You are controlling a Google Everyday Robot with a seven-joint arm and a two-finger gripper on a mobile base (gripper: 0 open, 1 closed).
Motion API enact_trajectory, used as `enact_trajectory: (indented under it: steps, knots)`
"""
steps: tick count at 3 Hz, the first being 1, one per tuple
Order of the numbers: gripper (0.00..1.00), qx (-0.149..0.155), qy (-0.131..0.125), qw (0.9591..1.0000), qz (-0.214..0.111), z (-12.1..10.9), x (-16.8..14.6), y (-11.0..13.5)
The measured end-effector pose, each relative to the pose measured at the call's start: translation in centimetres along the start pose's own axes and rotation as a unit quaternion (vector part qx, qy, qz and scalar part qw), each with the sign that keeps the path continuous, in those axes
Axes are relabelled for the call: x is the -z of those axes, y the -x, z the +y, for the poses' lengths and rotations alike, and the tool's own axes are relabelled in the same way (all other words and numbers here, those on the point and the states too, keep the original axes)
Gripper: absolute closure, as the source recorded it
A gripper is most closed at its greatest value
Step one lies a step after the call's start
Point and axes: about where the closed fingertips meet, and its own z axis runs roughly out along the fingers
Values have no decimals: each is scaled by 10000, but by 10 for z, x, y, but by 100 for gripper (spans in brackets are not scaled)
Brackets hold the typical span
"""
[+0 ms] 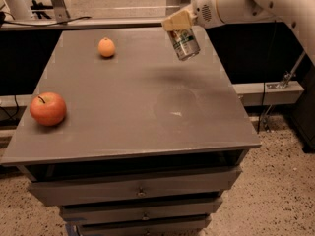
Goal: Place 7up can upright
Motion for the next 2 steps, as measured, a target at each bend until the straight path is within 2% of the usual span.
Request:
enact_trajectory:
  steps: [1,2]
  knots:
    - [100,61,369,9957,-848,2,16,4]
    - [100,482,575,9911,-1104,24,13,20]
